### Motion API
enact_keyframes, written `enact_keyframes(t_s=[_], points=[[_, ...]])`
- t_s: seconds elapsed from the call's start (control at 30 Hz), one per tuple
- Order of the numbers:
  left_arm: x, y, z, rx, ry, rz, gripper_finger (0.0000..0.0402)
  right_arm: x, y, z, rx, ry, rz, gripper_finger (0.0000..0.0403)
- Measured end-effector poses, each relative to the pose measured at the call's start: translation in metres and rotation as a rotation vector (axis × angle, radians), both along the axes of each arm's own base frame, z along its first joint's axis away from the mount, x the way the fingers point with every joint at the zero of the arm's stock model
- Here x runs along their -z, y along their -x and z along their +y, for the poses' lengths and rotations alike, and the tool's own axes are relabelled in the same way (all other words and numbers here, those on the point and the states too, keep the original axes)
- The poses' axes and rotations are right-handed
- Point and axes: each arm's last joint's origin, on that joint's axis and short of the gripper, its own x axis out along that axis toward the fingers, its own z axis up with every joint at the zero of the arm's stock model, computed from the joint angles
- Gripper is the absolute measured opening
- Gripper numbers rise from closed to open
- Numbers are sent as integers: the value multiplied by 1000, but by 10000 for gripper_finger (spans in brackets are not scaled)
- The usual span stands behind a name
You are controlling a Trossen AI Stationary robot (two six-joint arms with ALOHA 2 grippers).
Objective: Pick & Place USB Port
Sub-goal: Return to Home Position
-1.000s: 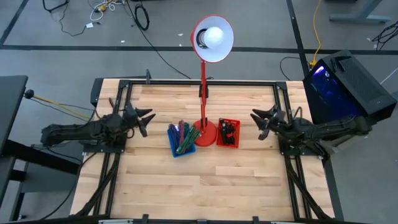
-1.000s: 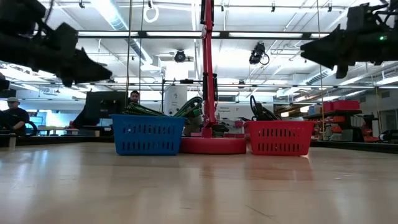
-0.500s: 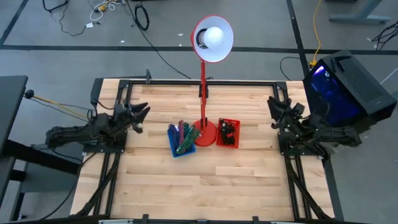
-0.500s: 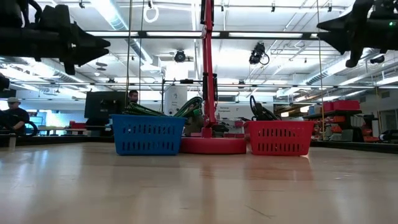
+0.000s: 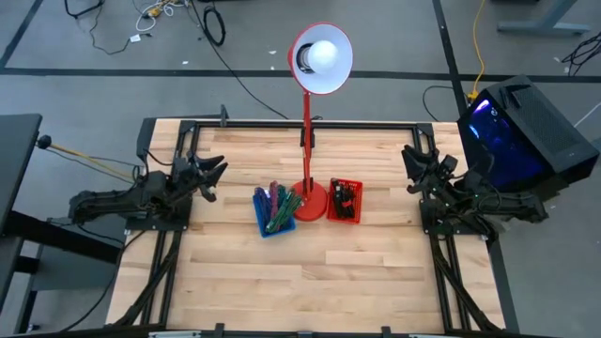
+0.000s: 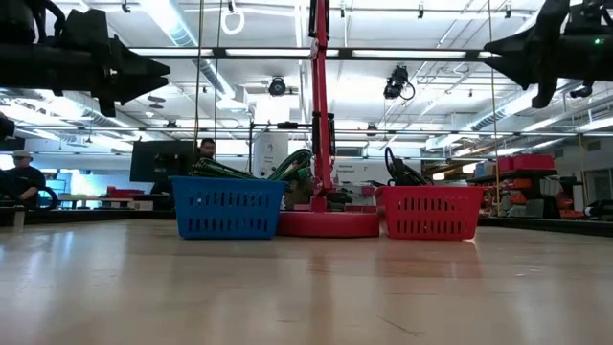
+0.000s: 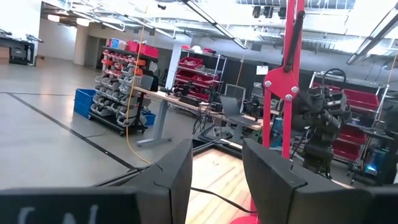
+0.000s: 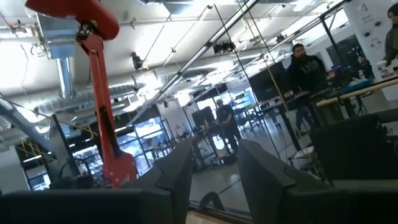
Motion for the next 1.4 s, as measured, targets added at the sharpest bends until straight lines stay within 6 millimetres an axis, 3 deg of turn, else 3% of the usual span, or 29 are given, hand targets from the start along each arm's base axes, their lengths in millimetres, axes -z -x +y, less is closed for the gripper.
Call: enact_keyframes(t_s=[0.17,0.37,0.57,1.13,1.27,1.4], points=[[0,0,0,2,1,0,144,1,-1,1,-13,32,27,132],[0,0,0,2,2,-1,144,16,-12,13,-429,277,241,132],[0,0,0,1,2,2,144,42,-17,21,-725,290,487,132],[1,0,0,14,24,-10,144,41,-18,18,-664,175,457,132],[14,-6,-7,284,132,73,144,41,-18,18,-663,174,457,132],[19,-7,-14,507,-8,189,144,41,-18,18,-664,175,458,132]])
